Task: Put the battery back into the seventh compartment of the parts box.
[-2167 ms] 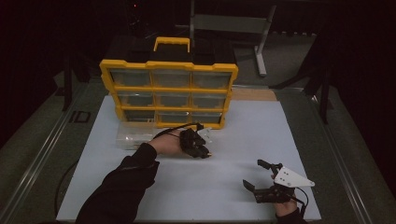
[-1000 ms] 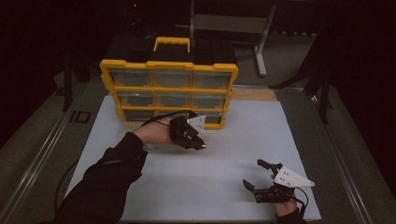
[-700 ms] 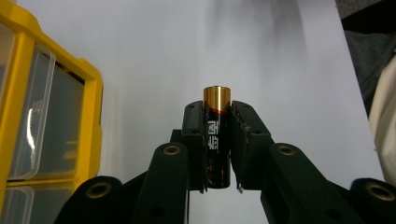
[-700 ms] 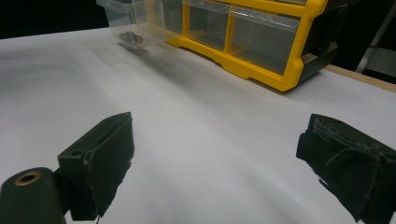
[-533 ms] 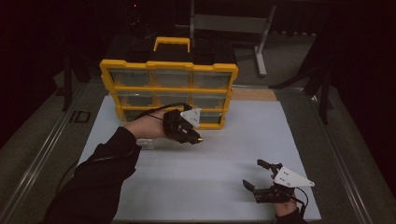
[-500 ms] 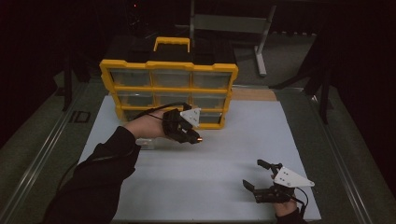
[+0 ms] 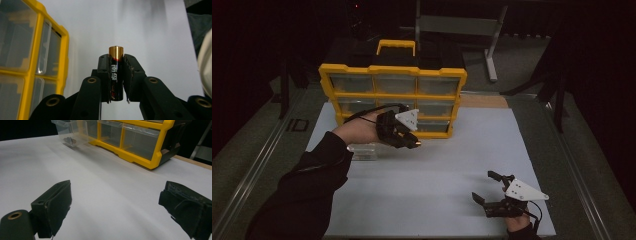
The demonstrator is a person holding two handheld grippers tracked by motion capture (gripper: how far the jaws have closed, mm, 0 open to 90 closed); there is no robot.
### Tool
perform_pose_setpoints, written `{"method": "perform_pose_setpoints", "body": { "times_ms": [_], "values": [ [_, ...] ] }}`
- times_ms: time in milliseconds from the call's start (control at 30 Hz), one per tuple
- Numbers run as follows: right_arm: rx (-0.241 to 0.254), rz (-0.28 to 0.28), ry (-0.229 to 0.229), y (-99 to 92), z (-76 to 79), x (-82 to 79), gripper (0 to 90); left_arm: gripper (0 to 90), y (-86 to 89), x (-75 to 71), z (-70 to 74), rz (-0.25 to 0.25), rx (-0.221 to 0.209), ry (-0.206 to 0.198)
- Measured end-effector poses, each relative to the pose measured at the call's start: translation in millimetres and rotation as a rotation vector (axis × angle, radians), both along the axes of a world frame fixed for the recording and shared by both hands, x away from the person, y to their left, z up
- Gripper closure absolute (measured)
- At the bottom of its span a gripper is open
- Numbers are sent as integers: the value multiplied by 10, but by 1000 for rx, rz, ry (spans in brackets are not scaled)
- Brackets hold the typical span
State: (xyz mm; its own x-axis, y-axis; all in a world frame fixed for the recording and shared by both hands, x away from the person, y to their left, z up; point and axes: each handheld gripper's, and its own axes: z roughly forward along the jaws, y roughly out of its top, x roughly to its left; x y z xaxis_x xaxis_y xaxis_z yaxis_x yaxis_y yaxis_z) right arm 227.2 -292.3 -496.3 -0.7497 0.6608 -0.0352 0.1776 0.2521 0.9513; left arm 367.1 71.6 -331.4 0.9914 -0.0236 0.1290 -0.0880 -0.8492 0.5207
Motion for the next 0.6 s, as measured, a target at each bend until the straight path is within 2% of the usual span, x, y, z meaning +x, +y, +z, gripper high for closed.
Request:
{"method": "perform_pose_setpoints", "body": {
  "times_ms": [167, 333, 400, 600],
  "values": [
    [1, 1, 2, 2, -2, 0, 90, 756, 75, -5, 51, 12, 1, -2],
    [-2, 0, 1, 4, -1, -1, 90, 756, 181, -12, 130, 23, -20, -20],
    [-2, 0, 1, 6, -1, -1, 89, 756, 233, -20, 159, 20, -21, -39],
    [-3, 5, 2, 7, -7, 4, 90, 756, 388, -12, 200, 40, -27, -45]
  ]
}}
